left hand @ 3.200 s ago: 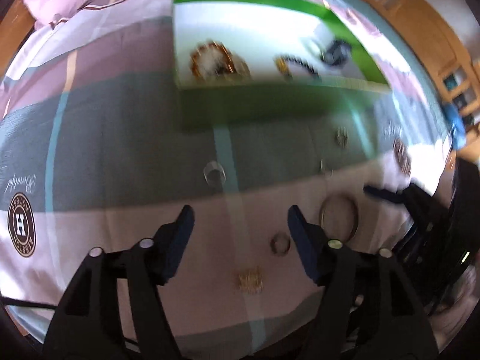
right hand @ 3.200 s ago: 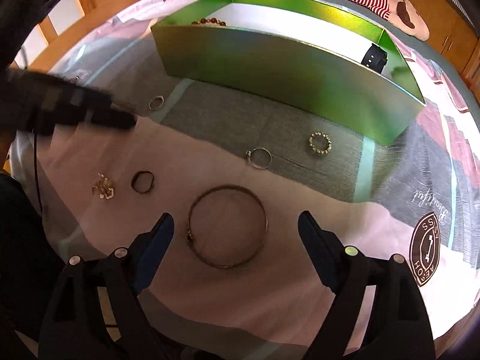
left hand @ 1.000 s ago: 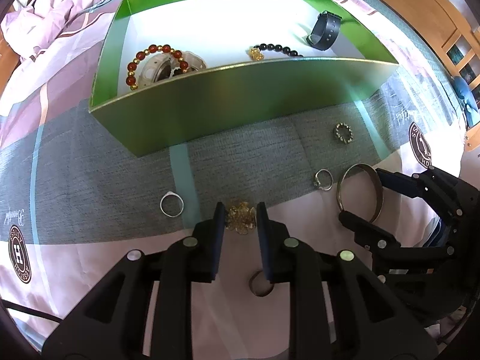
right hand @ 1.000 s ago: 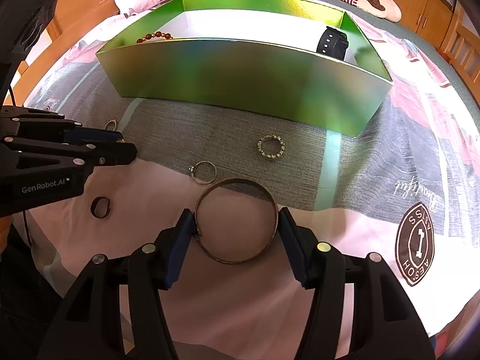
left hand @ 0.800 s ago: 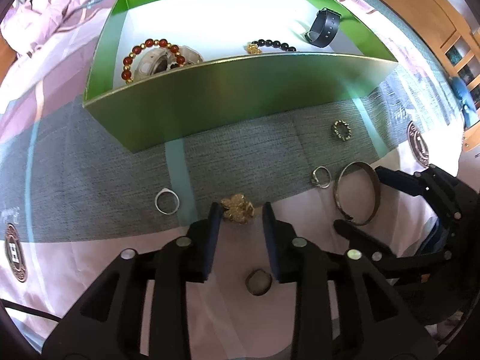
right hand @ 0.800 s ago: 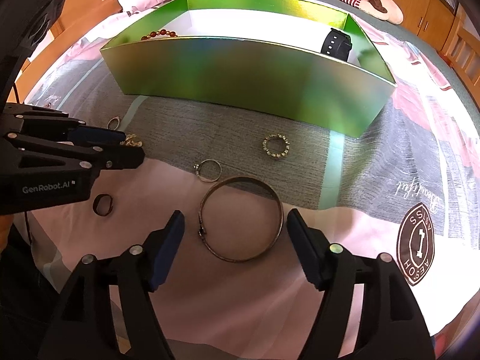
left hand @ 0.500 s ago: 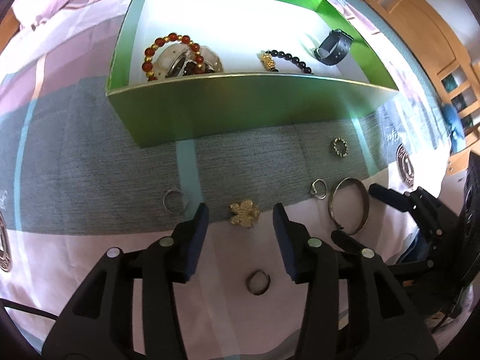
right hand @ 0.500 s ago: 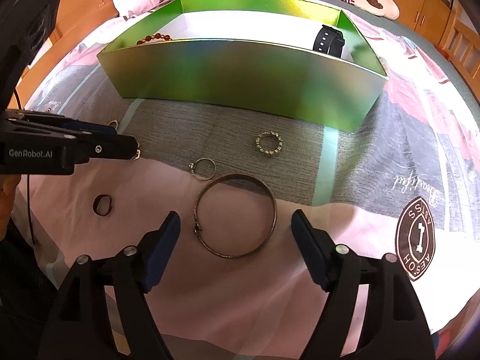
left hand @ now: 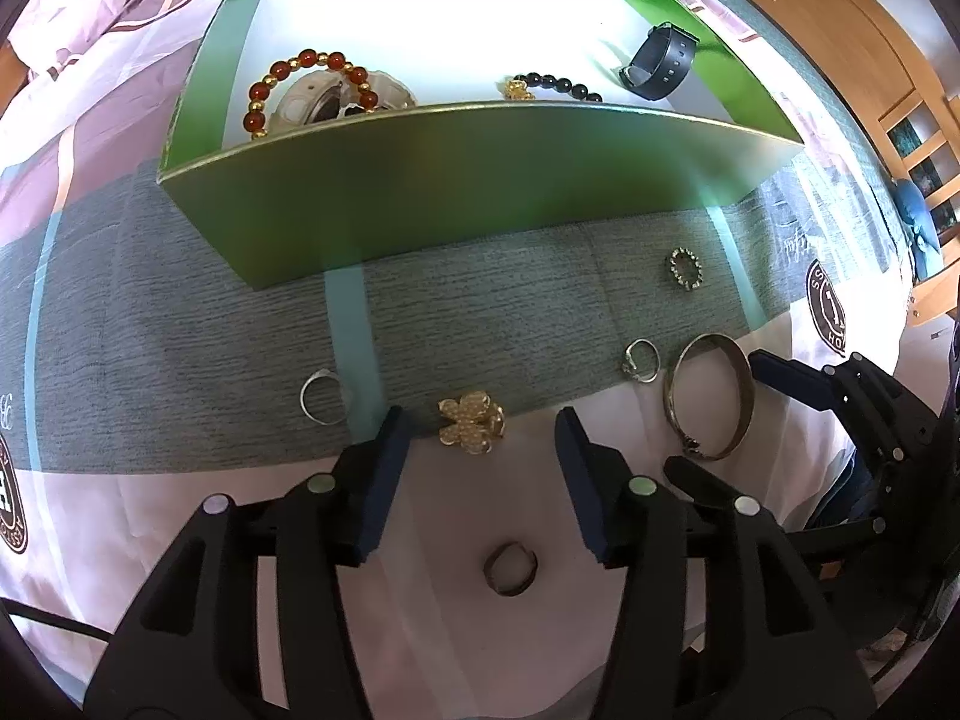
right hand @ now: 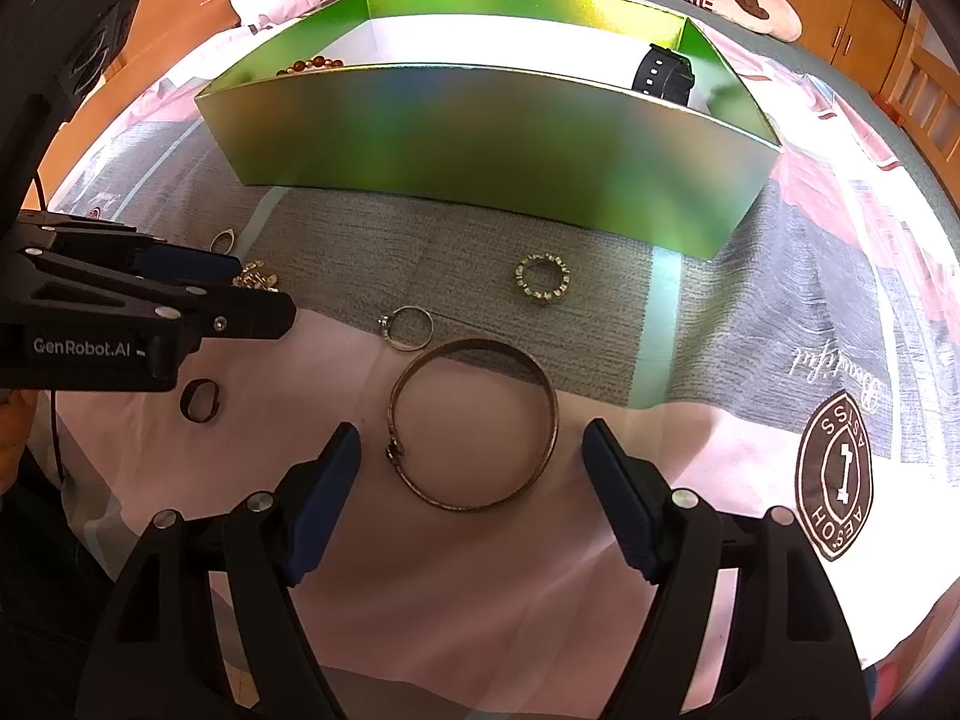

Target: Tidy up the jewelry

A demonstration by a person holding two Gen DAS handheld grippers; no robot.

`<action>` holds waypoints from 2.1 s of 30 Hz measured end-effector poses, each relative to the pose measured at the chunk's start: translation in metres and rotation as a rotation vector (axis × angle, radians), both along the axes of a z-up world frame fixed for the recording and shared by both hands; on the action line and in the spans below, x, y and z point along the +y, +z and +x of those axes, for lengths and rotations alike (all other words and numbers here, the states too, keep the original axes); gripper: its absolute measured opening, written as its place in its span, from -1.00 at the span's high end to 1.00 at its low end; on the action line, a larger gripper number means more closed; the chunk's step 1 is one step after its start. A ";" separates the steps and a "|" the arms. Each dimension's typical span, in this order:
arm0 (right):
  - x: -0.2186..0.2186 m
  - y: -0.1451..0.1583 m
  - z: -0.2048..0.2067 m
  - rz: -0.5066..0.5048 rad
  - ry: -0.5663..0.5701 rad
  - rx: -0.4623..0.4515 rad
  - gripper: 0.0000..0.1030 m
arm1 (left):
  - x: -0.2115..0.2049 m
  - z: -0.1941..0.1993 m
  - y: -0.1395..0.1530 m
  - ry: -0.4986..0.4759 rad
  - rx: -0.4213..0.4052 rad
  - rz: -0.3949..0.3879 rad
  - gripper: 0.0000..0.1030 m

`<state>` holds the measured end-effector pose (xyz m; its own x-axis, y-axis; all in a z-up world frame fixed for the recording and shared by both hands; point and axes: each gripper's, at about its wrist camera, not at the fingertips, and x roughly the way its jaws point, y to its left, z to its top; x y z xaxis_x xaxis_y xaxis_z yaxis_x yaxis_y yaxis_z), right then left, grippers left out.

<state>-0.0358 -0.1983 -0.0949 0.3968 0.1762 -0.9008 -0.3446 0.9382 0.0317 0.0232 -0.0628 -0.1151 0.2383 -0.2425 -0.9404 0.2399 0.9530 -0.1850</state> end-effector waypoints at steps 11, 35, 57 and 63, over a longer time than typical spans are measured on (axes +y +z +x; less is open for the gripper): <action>0.008 -0.001 0.000 -0.015 0.016 -0.020 -0.46 | -0.006 0.000 -0.002 -0.012 -0.007 0.014 -0.03; 0.020 0.002 -0.003 0.001 0.033 -0.047 -0.12 | -0.014 -0.002 0.001 0.011 -0.041 0.074 0.59; 0.000 0.067 0.009 0.091 -0.011 -0.198 -0.12 | 0.021 0.001 0.081 0.062 -0.223 -0.100 0.60; -0.005 0.104 0.056 0.113 -0.041 -0.298 -0.12 | 0.039 0.049 0.130 0.114 -0.375 -0.150 0.60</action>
